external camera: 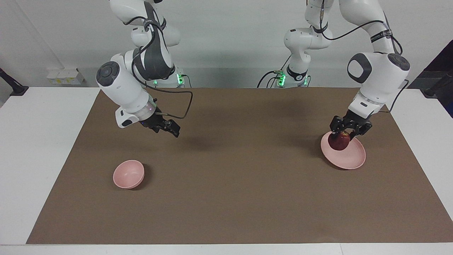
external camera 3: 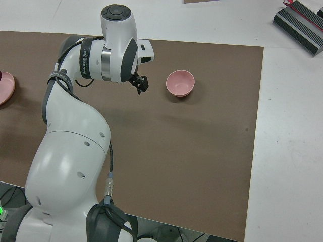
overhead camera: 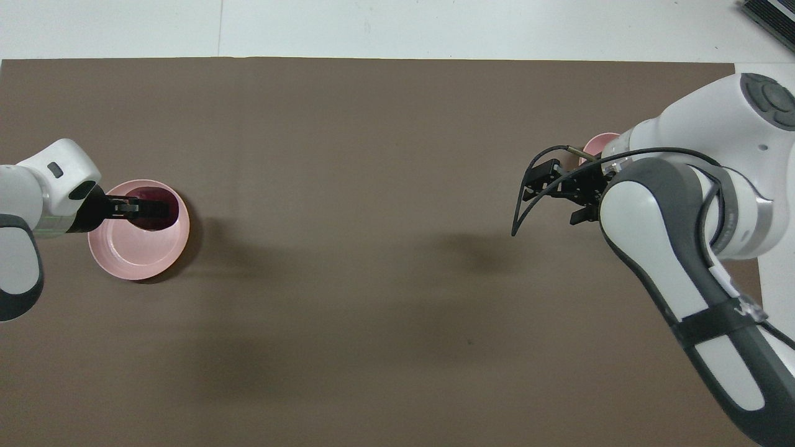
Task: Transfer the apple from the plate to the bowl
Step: 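Lift the apple with the left gripper while the right gripper approaches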
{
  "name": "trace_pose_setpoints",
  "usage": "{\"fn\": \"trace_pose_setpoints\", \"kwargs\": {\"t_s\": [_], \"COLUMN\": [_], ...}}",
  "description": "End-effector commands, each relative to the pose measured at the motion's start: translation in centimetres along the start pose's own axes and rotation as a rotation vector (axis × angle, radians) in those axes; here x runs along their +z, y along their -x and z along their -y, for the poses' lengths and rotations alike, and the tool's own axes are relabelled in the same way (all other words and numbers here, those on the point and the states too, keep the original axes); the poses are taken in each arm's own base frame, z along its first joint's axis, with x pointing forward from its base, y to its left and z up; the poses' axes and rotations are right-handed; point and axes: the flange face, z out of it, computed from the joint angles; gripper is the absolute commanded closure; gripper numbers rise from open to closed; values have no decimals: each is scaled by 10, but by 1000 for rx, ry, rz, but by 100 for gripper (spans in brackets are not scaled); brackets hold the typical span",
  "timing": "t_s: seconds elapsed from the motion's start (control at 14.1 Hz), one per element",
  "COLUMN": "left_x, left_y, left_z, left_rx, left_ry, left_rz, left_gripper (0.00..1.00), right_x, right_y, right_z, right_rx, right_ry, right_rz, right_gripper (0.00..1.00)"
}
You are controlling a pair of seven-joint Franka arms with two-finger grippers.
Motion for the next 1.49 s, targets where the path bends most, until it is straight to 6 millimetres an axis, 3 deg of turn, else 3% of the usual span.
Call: {"fn": "trace_pose_setpoints", "kwargs": {"t_s": [0.0, 0.21, 0.71, 0.92, 1.42], "left_x": [-1, 0, -3, -3, 5], "left_y": [1, 0, 6, 8, 25], "left_z": [-22, -60, -111, -133, -211], "left_rx": [-54, -126, -293, -383, -481], "left_ry": [131, 308, 630, 736, 864], "left_rz": [0, -26, -63, -123, -233], "left_gripper": [100, 100, 100, 100, 100], "right_x": [10, 13, 8, 29, 72], "right_y": [16, 32, 49, 50, 70], "right_z": [23, 44, 63, 62, 94], "right_rx": [173, 354, 652, 749, 937], "right_ry": [-61, -155, -356, -448, -645], "right_rz": [54, 152, 389, 488, 639], "right_gripper": [0, 0, 0, 0, 0]}}
